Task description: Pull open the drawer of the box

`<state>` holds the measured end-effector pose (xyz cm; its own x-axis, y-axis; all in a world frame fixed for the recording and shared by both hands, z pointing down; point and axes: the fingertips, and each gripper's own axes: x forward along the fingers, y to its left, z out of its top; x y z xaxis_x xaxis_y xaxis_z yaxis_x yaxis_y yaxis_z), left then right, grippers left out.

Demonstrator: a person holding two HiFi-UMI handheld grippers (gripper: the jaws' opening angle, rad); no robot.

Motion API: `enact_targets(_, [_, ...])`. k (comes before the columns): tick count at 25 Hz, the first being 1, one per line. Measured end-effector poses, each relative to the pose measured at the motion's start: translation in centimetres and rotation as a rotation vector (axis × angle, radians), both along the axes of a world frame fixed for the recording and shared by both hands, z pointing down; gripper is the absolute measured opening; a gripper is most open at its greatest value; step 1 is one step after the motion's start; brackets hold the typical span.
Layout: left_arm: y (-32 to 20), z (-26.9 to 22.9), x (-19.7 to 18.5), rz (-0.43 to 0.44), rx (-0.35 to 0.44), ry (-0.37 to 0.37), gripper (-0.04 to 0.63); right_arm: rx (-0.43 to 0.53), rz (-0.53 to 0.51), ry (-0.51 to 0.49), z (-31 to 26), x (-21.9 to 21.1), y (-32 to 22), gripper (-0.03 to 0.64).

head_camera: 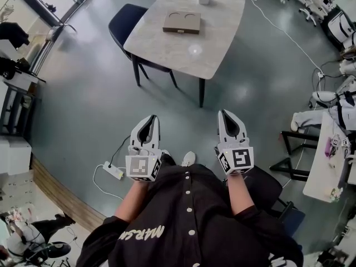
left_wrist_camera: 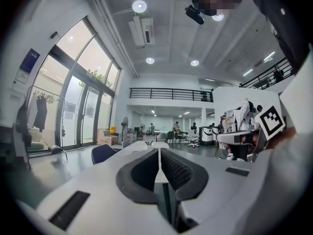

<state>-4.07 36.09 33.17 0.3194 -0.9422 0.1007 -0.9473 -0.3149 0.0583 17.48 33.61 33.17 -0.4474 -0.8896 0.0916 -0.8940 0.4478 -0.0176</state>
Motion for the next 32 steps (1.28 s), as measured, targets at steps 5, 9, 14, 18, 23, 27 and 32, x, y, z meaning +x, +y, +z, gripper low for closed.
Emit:
enact_targets(5, [0.2,-0.1,0.5,-0.025,0.012,0.0,0.025,-0.013,0.01,0.01,0.9,1.4,-0.4,-0.003])
enact_targets(9, [-0.7,0.4,0.3,-0.024,0.0,-0.007,0.025,-0.018,0.004,0.009,1.1,1.4,-1.3,-0.003])
enact_targets(14, [-3.9,0.9,-0.7,-0.018,-0.002,0.002,0.025,-0.027,0.019,0.015,1.6,0.8,-3.9,-0.003])
enact_targets(18, [-7.8,1.2,-2.0,-0.005,-0.004,0.008,0.025,-0.031,0.026,0.021,1.8,-0.4,-7.4,-0.003])
enact_targets(23, [-13.6,1.2,-3.4,0.007,-0.002,0.017,0.025,-0.03,0.03,0.031,1.5,-1.9,-12.8,-0.003])
enact_targets(27, [-18.7,0.7,-5.2,0.013,0.009,0.026,0.025,-0.027,0.029,0.051,1.0,-3.5,-18.1,-0.003])
enact_targets(32, [-24.2,-0.4,-7.9,0.027,0.028,0.027,0.025,-0.007,0.037,0.057,-0.4,-6.1,-24.0,-0.003])
